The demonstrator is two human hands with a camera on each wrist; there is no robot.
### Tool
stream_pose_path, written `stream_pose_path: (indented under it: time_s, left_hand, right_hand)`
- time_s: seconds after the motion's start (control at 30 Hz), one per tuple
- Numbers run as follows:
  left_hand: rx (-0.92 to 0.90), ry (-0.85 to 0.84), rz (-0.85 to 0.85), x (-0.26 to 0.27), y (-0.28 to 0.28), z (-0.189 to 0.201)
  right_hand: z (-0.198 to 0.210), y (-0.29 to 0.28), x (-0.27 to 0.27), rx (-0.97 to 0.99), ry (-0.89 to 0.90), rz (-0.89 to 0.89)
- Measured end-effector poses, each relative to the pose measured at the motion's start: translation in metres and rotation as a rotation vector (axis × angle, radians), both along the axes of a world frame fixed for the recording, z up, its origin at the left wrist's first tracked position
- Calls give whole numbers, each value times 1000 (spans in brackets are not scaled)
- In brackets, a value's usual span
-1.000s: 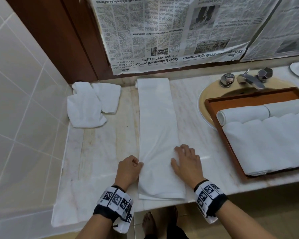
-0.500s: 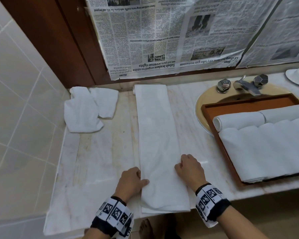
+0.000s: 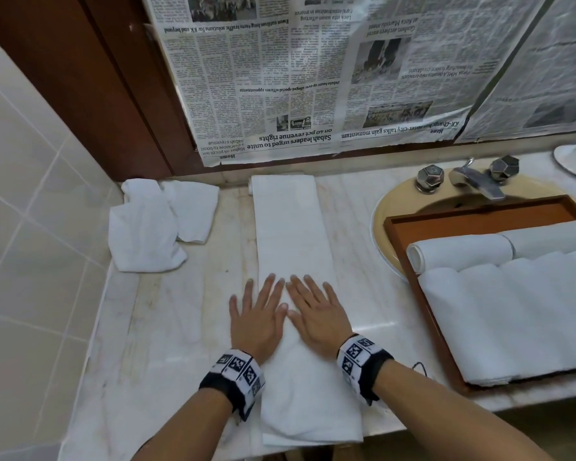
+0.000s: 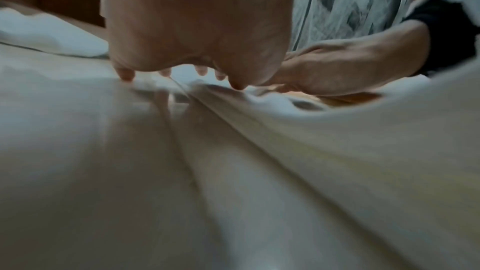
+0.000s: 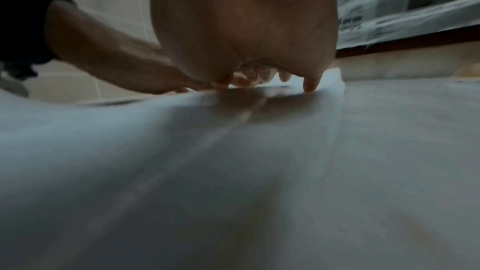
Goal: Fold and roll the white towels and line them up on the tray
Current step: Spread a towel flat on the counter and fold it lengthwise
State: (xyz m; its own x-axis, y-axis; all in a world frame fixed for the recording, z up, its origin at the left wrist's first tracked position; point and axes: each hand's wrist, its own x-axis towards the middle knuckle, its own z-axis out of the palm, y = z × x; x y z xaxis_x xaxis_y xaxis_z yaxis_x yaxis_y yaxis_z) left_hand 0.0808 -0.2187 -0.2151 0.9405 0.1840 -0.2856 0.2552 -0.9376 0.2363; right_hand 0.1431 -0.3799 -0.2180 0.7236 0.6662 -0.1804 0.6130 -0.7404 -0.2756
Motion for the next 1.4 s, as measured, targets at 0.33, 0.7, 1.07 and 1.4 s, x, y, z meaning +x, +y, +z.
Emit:
stream_pose_path:
  time_s: [0.33, 0.7, 1.07, 1.4]
  left_hand:
    - [-46, -49, -20, 6, 3, 6]
    - [-31, 33, 147, 83, 3, 0]
    - [-96, 5, 72, 8, -28, 5]
    - [-40, -54, 218, -50, -43, -4]
  right_hand:
    - [8, -18, 21, 40, -64, -64]
    - [-2, -3, 104, -104, -17, -78]
    - [-10, -13, -1, 86, -94, -68]
    - [-3, -52, -10, 53, -141, -232]
